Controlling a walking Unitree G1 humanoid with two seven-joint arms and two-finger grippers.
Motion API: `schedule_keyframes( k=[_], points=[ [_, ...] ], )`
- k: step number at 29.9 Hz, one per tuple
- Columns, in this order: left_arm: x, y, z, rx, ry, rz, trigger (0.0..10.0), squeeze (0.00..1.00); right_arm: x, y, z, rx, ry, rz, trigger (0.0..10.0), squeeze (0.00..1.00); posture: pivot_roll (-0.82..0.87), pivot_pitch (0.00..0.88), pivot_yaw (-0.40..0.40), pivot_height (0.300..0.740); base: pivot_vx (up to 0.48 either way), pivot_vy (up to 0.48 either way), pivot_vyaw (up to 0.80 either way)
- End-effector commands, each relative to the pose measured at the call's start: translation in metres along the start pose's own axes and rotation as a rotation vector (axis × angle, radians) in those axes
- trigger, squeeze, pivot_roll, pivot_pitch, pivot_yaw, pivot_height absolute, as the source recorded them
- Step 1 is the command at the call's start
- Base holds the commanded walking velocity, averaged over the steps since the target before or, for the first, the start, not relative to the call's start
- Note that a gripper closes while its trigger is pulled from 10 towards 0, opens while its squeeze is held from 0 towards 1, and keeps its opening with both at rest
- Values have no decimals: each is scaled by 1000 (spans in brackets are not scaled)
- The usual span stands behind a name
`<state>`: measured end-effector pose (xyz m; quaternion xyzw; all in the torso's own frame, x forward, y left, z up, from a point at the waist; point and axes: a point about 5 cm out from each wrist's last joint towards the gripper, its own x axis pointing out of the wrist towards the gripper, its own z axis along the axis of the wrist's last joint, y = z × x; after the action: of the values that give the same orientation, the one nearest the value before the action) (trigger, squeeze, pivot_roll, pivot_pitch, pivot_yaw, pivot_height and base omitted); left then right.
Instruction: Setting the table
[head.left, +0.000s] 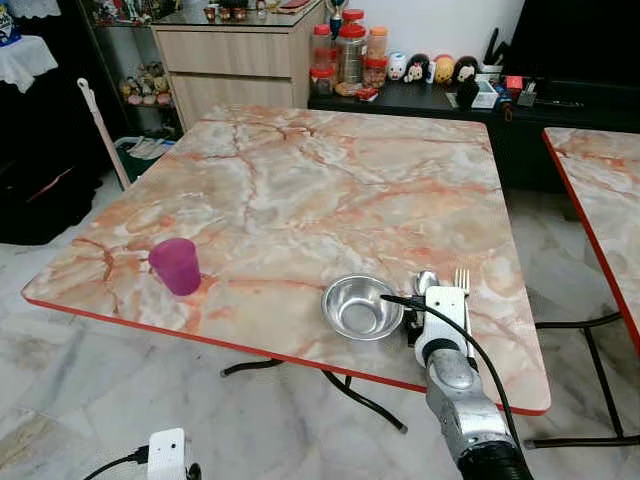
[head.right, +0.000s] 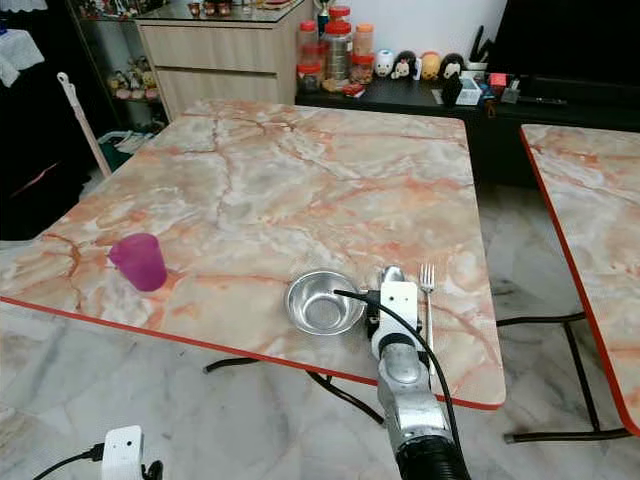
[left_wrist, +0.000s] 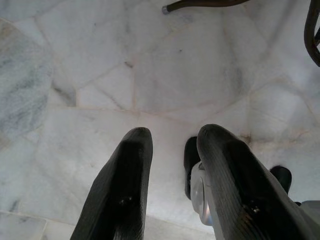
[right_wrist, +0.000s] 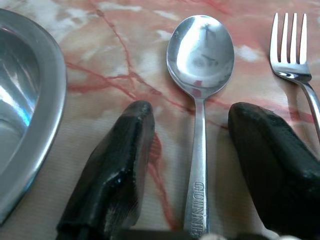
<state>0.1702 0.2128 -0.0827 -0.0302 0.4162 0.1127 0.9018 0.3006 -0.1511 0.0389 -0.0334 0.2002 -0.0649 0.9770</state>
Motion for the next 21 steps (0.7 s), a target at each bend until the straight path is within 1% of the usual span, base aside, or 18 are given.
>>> schedule_keyframes(
  k=[1,14,21],
  points=[
    [0,0,-2,-18,18,-7,10000,0,-1,-3,-11,-10,61,-11,0,0,-19,0,9,732,0,0,0],
    [0,-4,-1,-21,18,-35,10000,0,0,-3,-10,-11,58,-13,0,0,-10,0,6,732,0,0,0],
    [0,-2,-3,-26,22,-38,10000,0,0,-2,-10,-11,60,-12,0,0,0,0,6,732,0,0,0]
  ],
)
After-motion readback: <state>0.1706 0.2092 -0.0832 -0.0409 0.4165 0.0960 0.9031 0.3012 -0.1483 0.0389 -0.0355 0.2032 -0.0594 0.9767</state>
